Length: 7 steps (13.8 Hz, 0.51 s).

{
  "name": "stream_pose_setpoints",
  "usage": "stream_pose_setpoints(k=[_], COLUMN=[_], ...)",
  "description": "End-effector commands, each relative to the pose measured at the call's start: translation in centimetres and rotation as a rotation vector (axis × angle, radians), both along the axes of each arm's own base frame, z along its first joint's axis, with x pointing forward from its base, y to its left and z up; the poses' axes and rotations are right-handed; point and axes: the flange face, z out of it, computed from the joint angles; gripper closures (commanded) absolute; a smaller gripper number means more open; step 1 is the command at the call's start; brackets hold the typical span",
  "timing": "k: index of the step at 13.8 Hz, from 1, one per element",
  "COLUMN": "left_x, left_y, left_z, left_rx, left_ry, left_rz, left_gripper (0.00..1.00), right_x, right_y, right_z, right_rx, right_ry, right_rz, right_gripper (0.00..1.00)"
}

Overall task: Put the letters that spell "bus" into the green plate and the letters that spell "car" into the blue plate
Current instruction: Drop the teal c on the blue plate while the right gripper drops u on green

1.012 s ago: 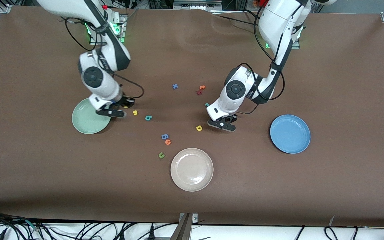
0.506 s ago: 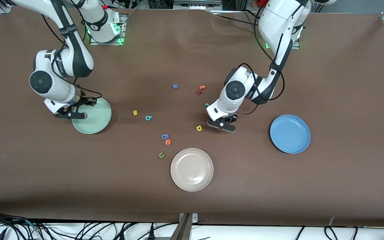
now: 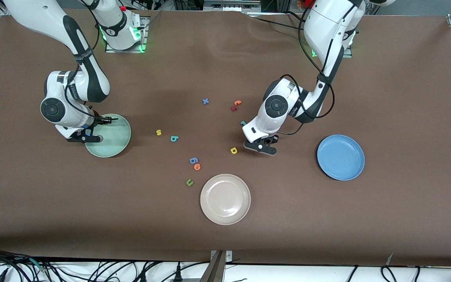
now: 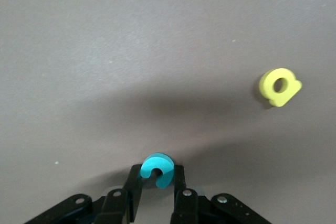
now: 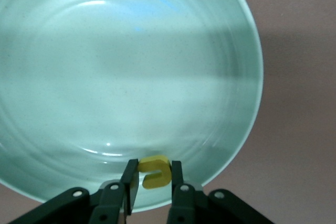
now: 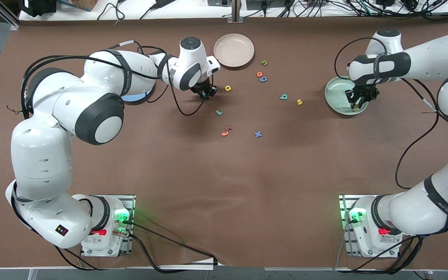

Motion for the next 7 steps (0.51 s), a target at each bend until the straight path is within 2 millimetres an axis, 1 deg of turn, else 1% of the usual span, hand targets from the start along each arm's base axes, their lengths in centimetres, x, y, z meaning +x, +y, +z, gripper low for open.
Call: stream_pose_setpoints(k=[1,3,4,5,6,7], left_x=[3.5,5.4,6.4,7.0,6.9,7.0], left_y=[2.5,6.0,8.5,10.7,12.3,14.3], left_z=[3.1,4.9,5.3,5.7,6.3,6.7], left_rx=[0.096,0.125,0.121,0.117,0.113,0.109], left_ry=[0.021,0.022,0.025,0.032,0.04,0.048], left_rz=[-0.09,-0.169,-0.203,-0.224,-0.256,-0.27], left_gripper=[0.84,0.84,0.84,0.84,0.84,0.84], right_x=[0.3,0.8,0.8,1.2,1.3,1.3], right_y=[0.2,0.6,1.4,3.5,5.7,7.6], right_z=[1.1,3.1,4.0,5.3,5.9,6.1], right_rx=[0.017,0.024,0.021,0.028,0.029,0.025], right_ry=[-0.021,-0.05,-0.047,-0.061,-0.07,-0.082], right_rz=[0.005,-0.008,-0.037,-0.065,-0.084,-0.118], right_gripper=[0.07,0.06,0.06,0.06,0.06,0.06])
